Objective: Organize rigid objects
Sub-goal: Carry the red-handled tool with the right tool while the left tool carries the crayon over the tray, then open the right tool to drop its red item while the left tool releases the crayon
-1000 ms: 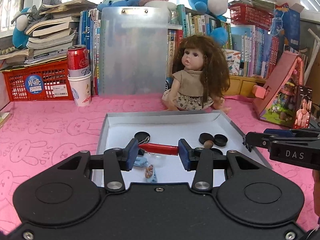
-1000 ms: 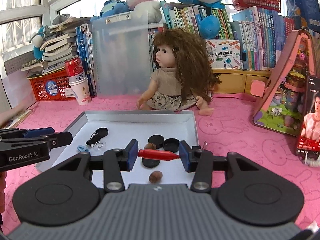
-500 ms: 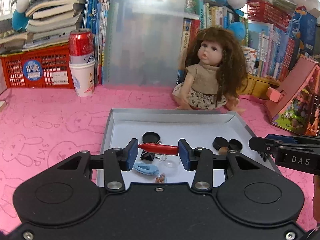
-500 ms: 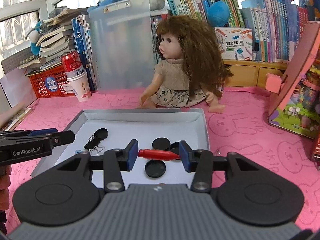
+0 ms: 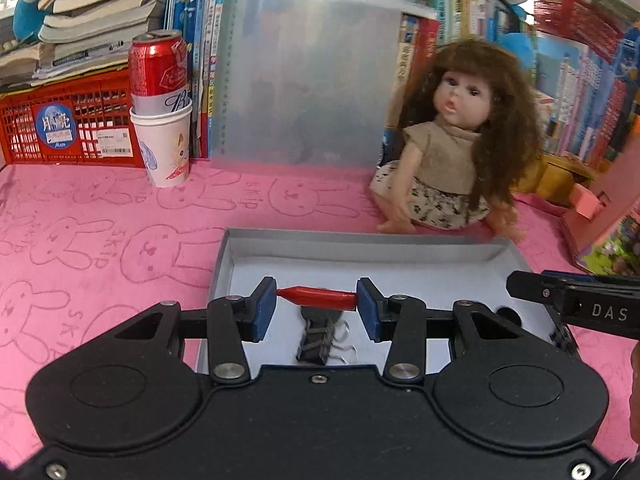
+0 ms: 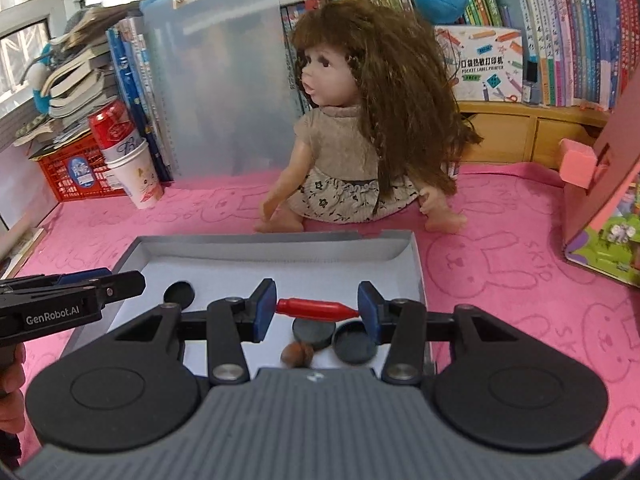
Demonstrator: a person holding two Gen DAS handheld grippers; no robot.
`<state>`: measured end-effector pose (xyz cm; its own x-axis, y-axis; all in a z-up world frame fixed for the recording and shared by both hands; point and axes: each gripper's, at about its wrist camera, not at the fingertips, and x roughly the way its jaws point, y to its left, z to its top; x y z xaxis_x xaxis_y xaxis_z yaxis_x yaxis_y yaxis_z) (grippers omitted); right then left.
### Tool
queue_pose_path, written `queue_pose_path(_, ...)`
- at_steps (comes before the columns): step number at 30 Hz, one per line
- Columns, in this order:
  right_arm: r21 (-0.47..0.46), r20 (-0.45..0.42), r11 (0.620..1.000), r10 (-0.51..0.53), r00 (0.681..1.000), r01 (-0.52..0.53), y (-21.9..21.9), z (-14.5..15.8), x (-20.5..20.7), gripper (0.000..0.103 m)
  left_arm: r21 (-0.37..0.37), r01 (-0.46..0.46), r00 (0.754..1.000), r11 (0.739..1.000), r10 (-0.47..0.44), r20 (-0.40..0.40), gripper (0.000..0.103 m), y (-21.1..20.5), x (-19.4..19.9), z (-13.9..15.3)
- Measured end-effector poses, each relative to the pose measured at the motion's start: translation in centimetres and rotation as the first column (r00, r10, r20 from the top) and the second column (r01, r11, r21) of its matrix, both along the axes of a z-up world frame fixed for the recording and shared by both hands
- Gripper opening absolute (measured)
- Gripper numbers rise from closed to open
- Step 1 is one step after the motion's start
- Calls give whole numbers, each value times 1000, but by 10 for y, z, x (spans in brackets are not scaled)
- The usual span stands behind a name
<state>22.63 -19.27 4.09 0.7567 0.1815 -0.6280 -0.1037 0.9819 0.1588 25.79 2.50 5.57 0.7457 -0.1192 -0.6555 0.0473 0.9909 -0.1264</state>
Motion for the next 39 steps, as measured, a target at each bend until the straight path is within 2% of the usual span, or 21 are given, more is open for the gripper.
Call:
queue_pose_path(6,-17,-42,1000,-9,999,8,4,-11,27,53,1,-22,998,1000,22,-55,42,2,24,-12)
queue_pose_path(12,-54,-60,998,-18,998,15,11,-23,41,51,11,-27,997,1000,27,-72,42,3,31,-23)
queue_pose_path(39,-51,-98,998,-51,994,46,10,-45,50,52,48,-38,994,998,43,-105,42,3,39,-43)
